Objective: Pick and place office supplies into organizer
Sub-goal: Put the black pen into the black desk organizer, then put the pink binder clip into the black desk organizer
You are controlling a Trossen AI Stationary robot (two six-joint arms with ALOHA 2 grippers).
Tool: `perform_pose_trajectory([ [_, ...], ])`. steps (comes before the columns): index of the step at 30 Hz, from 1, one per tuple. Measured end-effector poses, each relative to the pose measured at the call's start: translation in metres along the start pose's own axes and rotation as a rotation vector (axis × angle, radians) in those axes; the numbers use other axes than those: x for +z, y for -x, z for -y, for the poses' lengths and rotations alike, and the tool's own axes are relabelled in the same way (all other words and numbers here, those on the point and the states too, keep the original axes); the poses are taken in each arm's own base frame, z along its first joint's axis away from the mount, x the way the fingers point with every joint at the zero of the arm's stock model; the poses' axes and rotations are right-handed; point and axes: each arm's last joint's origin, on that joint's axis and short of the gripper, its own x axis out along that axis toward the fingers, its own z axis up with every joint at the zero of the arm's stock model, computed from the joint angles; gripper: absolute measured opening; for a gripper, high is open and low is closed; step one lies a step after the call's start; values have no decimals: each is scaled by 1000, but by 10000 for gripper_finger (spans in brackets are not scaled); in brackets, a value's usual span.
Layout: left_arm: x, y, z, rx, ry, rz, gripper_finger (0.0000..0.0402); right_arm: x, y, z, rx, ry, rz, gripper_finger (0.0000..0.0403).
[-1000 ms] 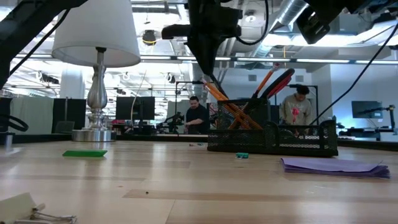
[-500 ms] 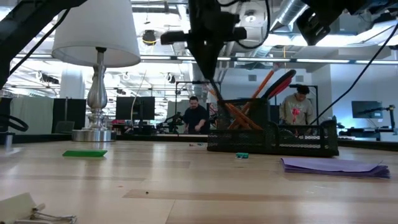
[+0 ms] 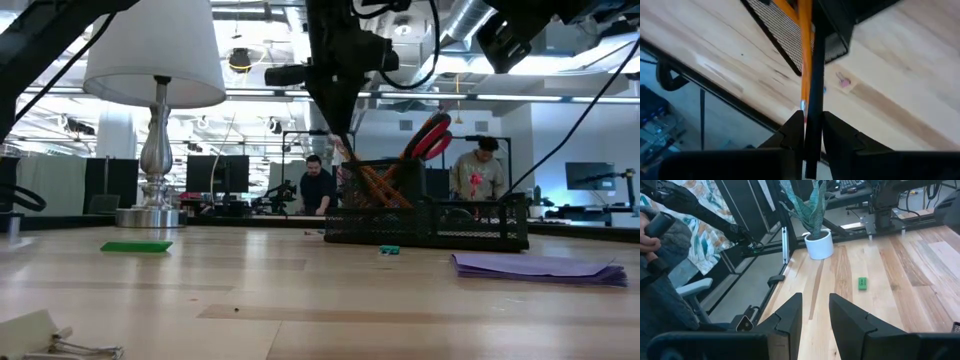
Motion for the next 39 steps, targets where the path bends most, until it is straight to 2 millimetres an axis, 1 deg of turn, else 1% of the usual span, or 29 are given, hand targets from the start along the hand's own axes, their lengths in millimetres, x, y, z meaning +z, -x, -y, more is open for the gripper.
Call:
perform_pose_trajectory([
  [5,6,2,-2,34,106,31,64,0,0,0,0,0,0,93],
  [18,18,9,3,44,237,70,108,0,0,0,0,0,0,93],
  [22,24,13,6,74,355,45,117,0,0,0,0,0,0,93],
  [26,29,23,18,117,440,-61,118,0,0,0,0,0,-1,93],
  [29,26,39,25,152,550,-91,119,0,0,0,0,0,-2,93],
  [33,11,68,32,145,687,-42,119,0,0,0,-1,0,-4,93],
  [35,-3,87,37,149,761,-20,119,0,0,0,-1,0,-4,93],
  [37,-22,110,45,152,824,-11,119,0,0,0,-1,0,-4,93],
  [39,-41,134,51,178,924,44,119,0,0,0,-3,0,-5,93],
])
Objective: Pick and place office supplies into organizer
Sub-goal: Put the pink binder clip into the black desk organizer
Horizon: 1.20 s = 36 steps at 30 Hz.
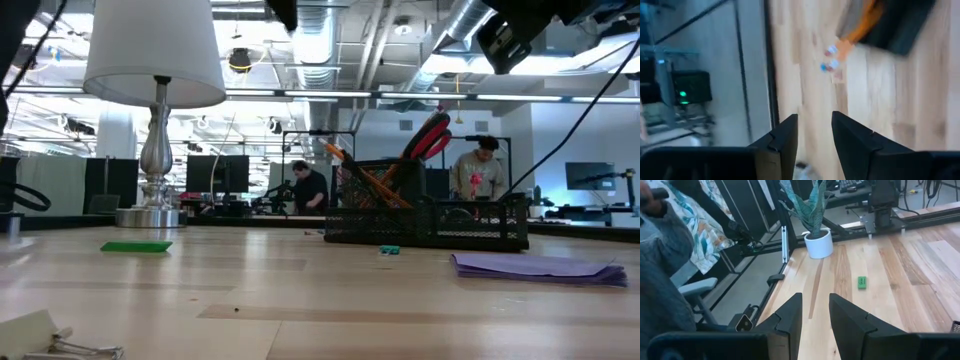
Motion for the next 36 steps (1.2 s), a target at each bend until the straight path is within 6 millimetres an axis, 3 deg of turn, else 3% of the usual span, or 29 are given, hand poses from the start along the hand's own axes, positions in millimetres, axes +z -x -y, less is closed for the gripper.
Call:
perform_pose_trajectory([
  [6,-45,65,-41,-82,191,204,119,0,0,0,-1,0,-1,93],
  [15,-88,102,-63,-159,359,295,119,0,0,0,-2,0,-5,93],
  [25,-89,103,-62,-213,331,305,119,-2,0,1,-6,2,-16,93],
  [36,-78,69,-38,-201,172,179,119,-2,0,1,-7,2,-17,93],
])
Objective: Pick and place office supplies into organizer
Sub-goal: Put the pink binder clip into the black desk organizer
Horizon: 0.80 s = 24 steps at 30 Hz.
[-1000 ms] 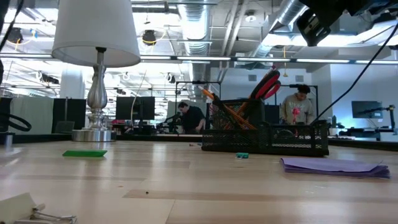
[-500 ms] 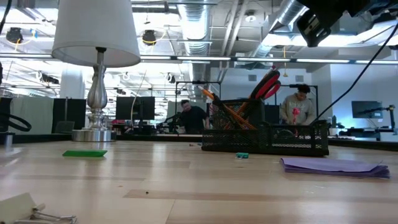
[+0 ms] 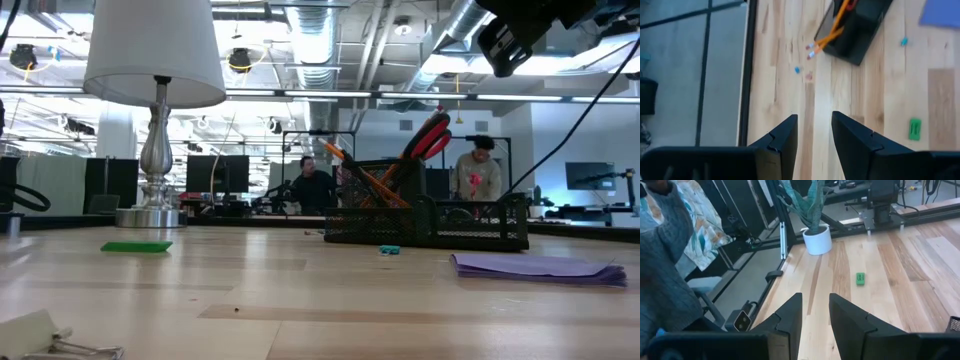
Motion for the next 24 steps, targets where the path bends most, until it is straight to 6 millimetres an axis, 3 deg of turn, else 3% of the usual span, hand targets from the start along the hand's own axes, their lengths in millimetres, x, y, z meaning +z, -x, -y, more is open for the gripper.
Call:
perform_pose_trajectory([
  [8,-4,-29,13,5,-57,-93,119,0,0,0,0,0,0,93],
  [24,5,-30,12,57,-47,0,119,0,0,0,0,0,-1,93],
])
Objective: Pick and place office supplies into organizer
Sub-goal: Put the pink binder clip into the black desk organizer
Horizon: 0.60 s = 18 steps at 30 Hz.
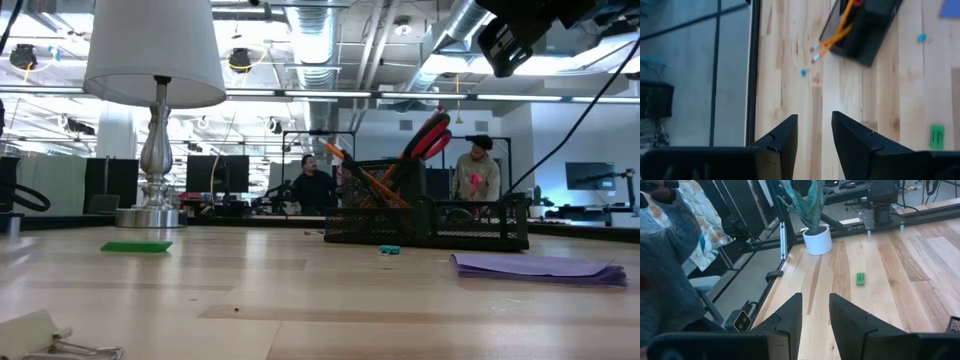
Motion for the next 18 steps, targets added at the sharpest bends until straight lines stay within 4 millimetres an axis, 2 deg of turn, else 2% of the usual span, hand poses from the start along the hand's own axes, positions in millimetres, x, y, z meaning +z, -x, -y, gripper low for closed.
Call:
perform_pose_trajectory([
  [18,10,-5,-12,46,32,82,119,0,0,0,0,0,0,93],
])
